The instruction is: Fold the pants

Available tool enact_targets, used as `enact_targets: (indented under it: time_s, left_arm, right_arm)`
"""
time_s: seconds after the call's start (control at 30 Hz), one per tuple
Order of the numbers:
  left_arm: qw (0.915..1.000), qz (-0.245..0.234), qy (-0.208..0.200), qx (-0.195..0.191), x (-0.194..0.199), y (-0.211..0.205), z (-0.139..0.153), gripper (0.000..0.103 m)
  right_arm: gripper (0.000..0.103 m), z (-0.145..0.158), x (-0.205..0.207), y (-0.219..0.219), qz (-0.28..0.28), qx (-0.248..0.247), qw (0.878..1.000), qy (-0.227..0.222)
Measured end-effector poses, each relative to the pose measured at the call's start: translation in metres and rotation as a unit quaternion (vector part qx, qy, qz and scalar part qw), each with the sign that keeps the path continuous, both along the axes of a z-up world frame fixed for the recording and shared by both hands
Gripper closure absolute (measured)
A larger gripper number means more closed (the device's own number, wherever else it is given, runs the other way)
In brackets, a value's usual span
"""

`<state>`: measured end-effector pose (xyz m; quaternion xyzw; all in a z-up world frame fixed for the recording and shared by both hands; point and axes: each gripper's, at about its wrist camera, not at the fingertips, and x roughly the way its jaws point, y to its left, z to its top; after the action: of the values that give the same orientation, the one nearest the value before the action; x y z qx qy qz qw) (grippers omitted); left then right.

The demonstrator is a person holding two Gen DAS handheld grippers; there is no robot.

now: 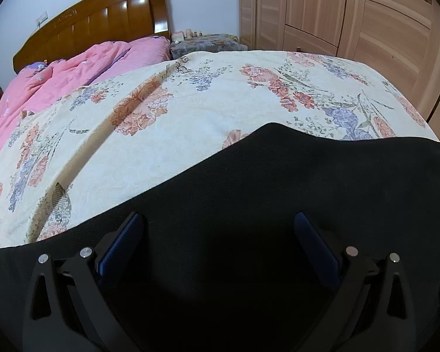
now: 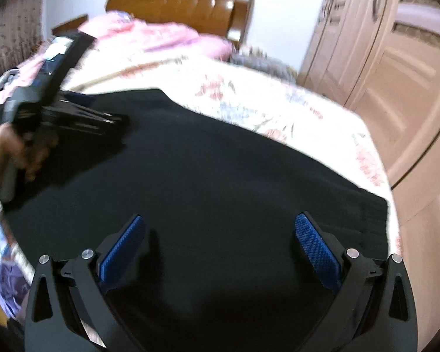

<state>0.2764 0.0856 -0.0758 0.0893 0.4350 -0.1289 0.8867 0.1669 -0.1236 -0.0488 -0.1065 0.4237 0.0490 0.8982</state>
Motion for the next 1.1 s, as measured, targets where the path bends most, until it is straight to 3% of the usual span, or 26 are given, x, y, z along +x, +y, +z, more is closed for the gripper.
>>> enact_targets:
  time_s: [0.1,0.17,0.33,0.4,0.5,0.63,0.73,0.8,0.87,0.97,1.1]
  left_arm:
    - [1.0,0.0,0.001,-0.001,-0.001,0.0,0.0,0.001]
    - [1.0,0.0,0.001,-0.002,0.0,0.0,0.0,0.001]
    - [1.0,0.0,0.002,-0.004,0.002,0.0,0.0,0.001]
    - [1.0,0.0,0.002,-0.004,0.002,0.0,0.0,0.001]
    - [1.0,0.0,0.001,-0.003,0.002,0.0,0.0,0.001]
    - [1.0,0.0,0.002,-0.003,0.002,0.0,0.0,0.001]
    - [1.0,0.0,0.002,-0.006,0.003,0.0,0.0,0.001]
    - [0.9999,-0.001,0.002,-0.016,0.003,0.002,0.002,0.001]
    - [0.9992,0.003,-0.011,-0.038,-0.004,0.012,0.013,0.002]
    - [0.9966,0.012,-0.066,-0.047,-0.031,0.043,0.04,0.002]
    - [0.9977,0.06,-0.033,0.003,-0.044,0.11,0.026,0.002]
  right_arm:
    - [0.004,-0.024,0.007,-0.008,0.001,0.019,0.999,0.039]
    - [0.004,-0.028,-0.007,-0.027,0.006,0.071,0.997,0.035]
    - [0.005,-0.013,-0.017,-0.027,0.007,0.05,0.997,0.065]
    - [0.004,0.006,-0.001,-0.017,0.009,0.054,0.998,0.033]
    - [0.005,0.018,0.037,0.0,0.021,0.075,0.997,0.02]
    - [0.004,-0.018,0.091,0.013,-0.002,0.032,0.996,0.085]
    - [0.004,-0.024,0.084,-0.004,0.007,0.084,0.994,0.072]
    - [0.004,-0.024,0.085,-0.005,0.01,0.088,0.994,0.071]
    - [0.004,-0.024,0.086,0.001,0.01,0.065,0.995,0.071]
    - [0.004,-0.026,0.085,0.0,0.008,0.069,0.995,0.069]
    - [0.004,-0.027,0.088,0.001,0.004,0.064,0.996,0.065]
